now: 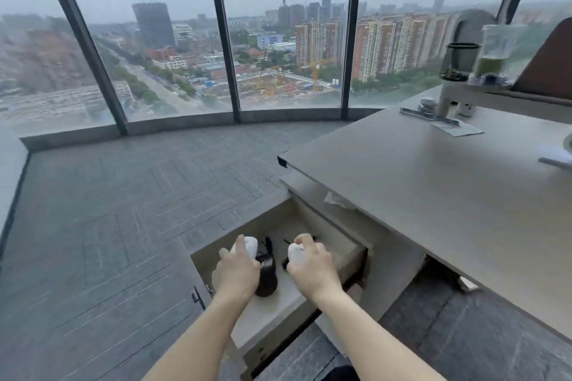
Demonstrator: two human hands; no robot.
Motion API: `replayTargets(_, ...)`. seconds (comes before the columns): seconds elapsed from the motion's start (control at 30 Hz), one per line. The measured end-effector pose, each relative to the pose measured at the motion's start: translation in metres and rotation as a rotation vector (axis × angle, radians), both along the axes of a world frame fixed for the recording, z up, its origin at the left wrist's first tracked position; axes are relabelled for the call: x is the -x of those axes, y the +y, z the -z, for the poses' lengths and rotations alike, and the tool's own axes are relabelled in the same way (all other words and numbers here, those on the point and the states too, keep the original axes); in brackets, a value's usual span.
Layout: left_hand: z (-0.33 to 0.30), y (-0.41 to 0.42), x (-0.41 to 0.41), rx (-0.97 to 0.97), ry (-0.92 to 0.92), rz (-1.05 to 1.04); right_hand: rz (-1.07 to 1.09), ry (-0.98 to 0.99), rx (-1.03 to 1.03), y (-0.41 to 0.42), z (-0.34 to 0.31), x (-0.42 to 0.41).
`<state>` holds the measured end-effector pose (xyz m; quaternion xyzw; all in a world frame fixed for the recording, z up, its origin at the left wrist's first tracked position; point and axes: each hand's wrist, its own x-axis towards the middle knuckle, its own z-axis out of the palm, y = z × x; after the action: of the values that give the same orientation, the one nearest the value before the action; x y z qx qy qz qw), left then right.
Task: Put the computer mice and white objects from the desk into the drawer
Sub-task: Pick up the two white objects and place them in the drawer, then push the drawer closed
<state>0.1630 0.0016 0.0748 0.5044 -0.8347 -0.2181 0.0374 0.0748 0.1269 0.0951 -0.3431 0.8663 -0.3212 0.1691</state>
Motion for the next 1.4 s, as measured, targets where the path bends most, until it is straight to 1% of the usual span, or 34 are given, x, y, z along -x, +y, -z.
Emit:
replayTargets(0.03,0.008,-0.007,-0.003,0.009,-0.094,0.003,-0.015,-0.003,-0.056,-0.011,0.008,-0.004)
replayTargets(0.1,0.024,-0.017,-0.003,0.025,-0.263,0.026,0.024,-0.061,-0.122,-0.027,0.026,-0.005)
replayTargets(0.13,0.030,-0.020,-0.002,0.019,-0.330,0.033,0.058,-0.084,-0.158,-0.034,0.034,-0.004)
replayTargets(0.2,0.047,-0.028,0.004,-0.008,-0.426,0.053,0.075,-0.067,-0.246,-0.045,0.049,-0.001)
replayTargets(0.3,0.071,-0.035,0.016,-0.017,-0.493,0.098,0.045,-0.019,-0.371,-0.059,0.065,0.002)
replayTargets(0.4,0.088,-0.038,0.023,-0.048,-0.551,0.143,0.022,0.012,-0.454,-0.068,0.078,0.004)
replayTargets(0.53,0.098,-0.040,0.020,-0.093,-0.531,0.135,-0.034,0.050,-0.568,-0.069,0.087,0.001)
replayTargets(0.6,0.095,-0.039,0.019,-0.096,-0.512,0.146,-0.035,0.085,-0.566,-0.066,0.087,0.000)
replayTargets(0.67,0.083,-0.036,0.018,-0.086,-0.467,0.135,-0.030,0.093,-0.500,-0.063,0.085,0.001)
replayTargets(0.73,0.066,-0.032,0.014,-0.013,-0.362,0.154,-0.026,0.099,-0.367,-0.056,0.081,0.002)
replayTargets(0.8,0.049,-0.025,0.005,0.067,-0.195,0.173,-0.026,0.122,-0.181,-0.043,0.077,0.002)
replayTargets(0.9,0.036,-0.018,-0.019,0.166,0.119,0.150,0.013,0.114,0.095,-0.015,0.074,-0.009)
replayTargets(0.97,0.035,-0.015,-0.037,0.197,0.312,0.102,0.053,0.077,0.200,0.003,0.072,-0.024)
replayTargets(1.03,0.033,-0.011,-0.058,0.169,0.443,0.001,0.052,0.033,0.232,0.017,0.074,-0.041)
replayTargets(1.1,0.031,-0.008,-0.077,0.059,0.544,-0.161,0.004,-0.028,0.237,0.028,0.077,-0.060)
replayTargets(1.13,0.030,-0.006,-0.086,-0.042,0.583,-0.249,-0.025,-0.071,0.241,0.033,0.078,-0.068)
replayTargets(1.2,0.031,-0.001,-0.100,-0.256,0.673,-0.359,-0.084,-0.155,0.228,0.040,0.082,-0.083)
replayTargets(1.23,0.033,0.000,-0.106,-0.346,0.702,-0.383,-0.115,-0.182,0.208,0.043,0.086,-0.090)
replayTargets(1.3,0.039,0.004,-0.113,-0.450,0.716,-0.388,-0.163,-0.193,0.151,0.046,0.091,-0.101)
replayTargets(1.4,0.055,0.007,-0.117,-0.583,0.735,-0.363,-0.174,-0.125,0.074,0.046,0.091,-0.116)
